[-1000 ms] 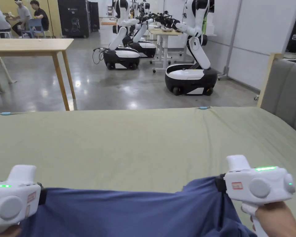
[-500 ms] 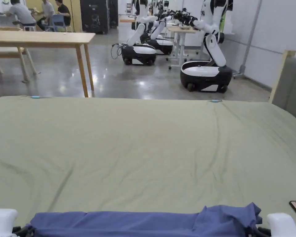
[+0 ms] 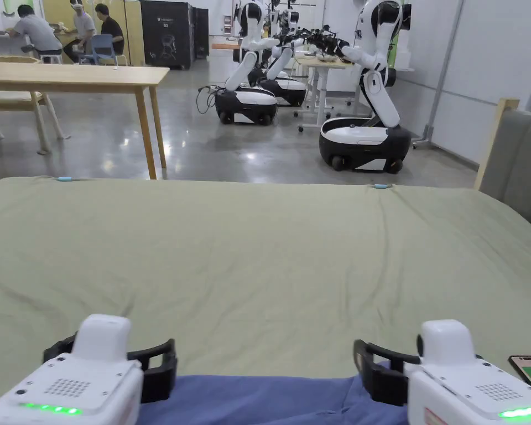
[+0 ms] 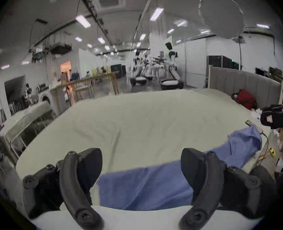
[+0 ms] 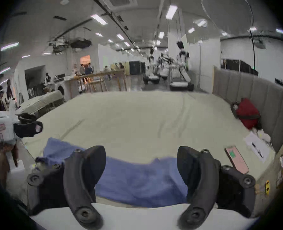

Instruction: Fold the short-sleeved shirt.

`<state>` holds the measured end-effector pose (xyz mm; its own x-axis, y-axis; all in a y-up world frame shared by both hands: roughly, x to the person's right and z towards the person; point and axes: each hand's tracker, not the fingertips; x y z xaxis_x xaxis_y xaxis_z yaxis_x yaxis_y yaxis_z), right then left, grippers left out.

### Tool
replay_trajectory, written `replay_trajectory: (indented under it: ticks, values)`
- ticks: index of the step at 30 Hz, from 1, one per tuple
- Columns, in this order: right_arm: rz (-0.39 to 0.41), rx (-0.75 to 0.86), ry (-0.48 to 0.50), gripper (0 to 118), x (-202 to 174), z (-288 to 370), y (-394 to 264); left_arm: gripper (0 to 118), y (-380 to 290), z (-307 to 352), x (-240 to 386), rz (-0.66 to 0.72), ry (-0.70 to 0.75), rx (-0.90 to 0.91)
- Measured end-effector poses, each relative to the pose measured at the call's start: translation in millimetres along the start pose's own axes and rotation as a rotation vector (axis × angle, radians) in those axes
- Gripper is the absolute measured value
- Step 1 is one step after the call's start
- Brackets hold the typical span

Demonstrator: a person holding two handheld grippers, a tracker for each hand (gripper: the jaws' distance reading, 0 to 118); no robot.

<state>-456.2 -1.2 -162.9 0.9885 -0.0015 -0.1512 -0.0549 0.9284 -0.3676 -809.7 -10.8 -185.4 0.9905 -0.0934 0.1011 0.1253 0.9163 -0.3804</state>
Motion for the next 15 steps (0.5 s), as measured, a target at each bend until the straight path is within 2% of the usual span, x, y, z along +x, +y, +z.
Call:
replay_trajectory:
  ticks: [1,2,3,4,5,7,10,14,15]
  values:
    - [0.003,0.013,-0.021,87,-11,-4,2,83,1,-4,11,-0.013,0.012,0.009]
    - [-0.005,0.013,-0.017,56,-18,-8,4,38,2,-4,17,-0.012,0.009,0.027]
    - [-0.011,0.016,-0.015,16,-22,-13,3,0,3,-5,21,-0.01,0.005,0.026]
    - [-0.01,0.018,-0.034,1,-29,-18,3,0,3,-5,26,-0.015,0.025,0.039]
    - [0.015,0.019,-0.099,1,-35,-22,2,0,4,-4,29,-0.011,0.022,0.064]
    - [0.015,0.014,-0.039,1,-37,-26,1,0,5,-8,27,0.001,-0.057,-0.013]
    - [0.023,0.018,-0.035,1,-43,-26,-1,0,2,-7,20,-0.017,-0.021,-0.004]
    - [0.031,0.019,-0.033,1,-43,-27,-1,0,-6,3,-17,0.1,-0.062,-0.027]
    - [0.03,0.019,-0.032,1,-45,-25,0,7,-10,7,-29,0.14,-0.083,-0.007]
